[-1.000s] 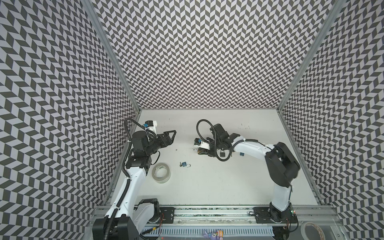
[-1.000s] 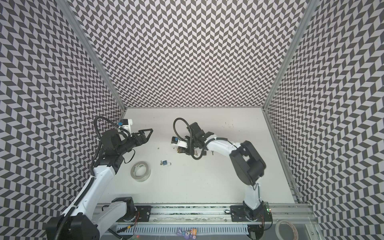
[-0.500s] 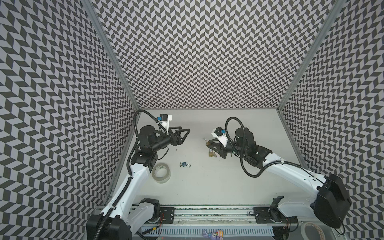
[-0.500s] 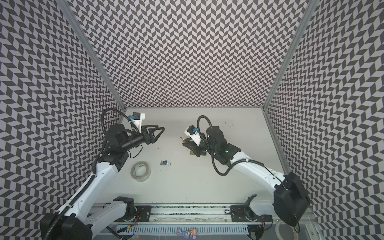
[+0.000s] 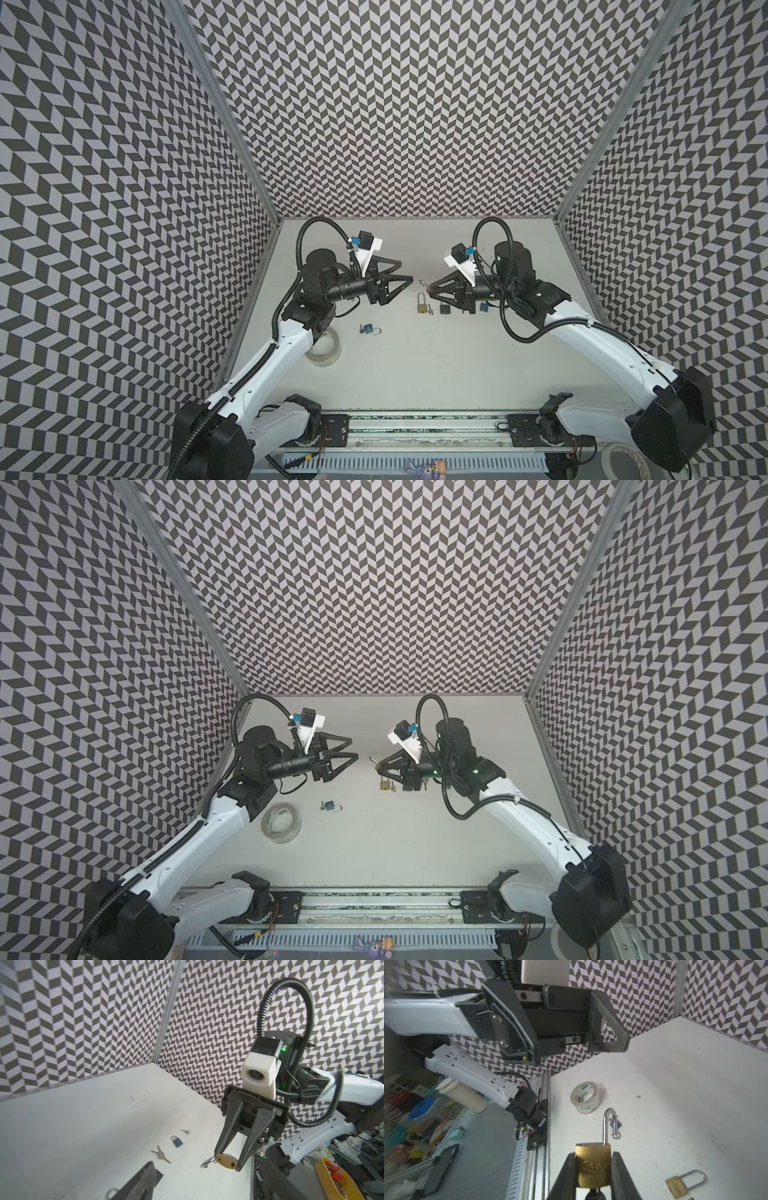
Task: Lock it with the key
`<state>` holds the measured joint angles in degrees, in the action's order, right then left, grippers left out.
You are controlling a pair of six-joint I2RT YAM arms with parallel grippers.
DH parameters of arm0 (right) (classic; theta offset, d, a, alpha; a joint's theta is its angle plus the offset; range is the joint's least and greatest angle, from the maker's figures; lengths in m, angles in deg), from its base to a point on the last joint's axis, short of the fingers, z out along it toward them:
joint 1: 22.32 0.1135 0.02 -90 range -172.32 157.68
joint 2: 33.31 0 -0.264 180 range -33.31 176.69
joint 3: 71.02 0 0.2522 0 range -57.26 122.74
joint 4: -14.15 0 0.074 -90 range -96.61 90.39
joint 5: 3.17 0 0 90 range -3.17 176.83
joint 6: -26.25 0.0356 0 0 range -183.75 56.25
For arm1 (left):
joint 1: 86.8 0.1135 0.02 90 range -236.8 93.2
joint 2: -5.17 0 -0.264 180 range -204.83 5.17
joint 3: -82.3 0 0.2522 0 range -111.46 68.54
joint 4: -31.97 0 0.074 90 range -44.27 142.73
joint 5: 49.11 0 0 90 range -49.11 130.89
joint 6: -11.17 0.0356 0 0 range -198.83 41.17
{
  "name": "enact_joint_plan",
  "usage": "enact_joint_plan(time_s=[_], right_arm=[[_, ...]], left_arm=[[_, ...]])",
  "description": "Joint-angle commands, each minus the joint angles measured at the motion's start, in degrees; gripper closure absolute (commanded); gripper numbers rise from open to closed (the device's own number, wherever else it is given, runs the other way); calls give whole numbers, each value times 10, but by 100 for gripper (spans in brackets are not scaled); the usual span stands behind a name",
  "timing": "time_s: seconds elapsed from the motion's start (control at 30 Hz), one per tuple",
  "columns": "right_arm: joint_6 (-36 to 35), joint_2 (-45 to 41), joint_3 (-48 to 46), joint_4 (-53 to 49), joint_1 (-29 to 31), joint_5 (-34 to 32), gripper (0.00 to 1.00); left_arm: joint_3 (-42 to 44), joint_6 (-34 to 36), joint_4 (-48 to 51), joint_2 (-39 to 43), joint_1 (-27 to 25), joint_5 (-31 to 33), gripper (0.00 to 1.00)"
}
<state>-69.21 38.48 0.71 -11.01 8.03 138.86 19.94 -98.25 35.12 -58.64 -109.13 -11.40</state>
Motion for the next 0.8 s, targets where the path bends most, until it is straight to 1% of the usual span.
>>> enact_joint_plan(time_s=[0.0,0.17,0.33,0.47,0.57,0.6,0.77], right_arm=[[-19,-15,18,5,1,73,100],[-18,-15,23,11,1,108,100],[-18,-21,26,16,1,114,100],[-8,-26,23,29,0,118,100],[-11,-23,26,24,0,114,100],[-11,-22,26,24,0,112,100],[-11,-22,24,22,0,109,100]], left_arm=[[-24,26,-16,-8,-14,-59,22],[-33,50,11,-16,-29,-79,24],[-47,75,38,-31,-41,-113,28],[-55,91,57,-38,-49,-121,30],[-54,94,57,-40,-53,-121,38],[-55,94,57,-41,-53,-138,42],[-57,99,61,-40,-55,-140,61]])
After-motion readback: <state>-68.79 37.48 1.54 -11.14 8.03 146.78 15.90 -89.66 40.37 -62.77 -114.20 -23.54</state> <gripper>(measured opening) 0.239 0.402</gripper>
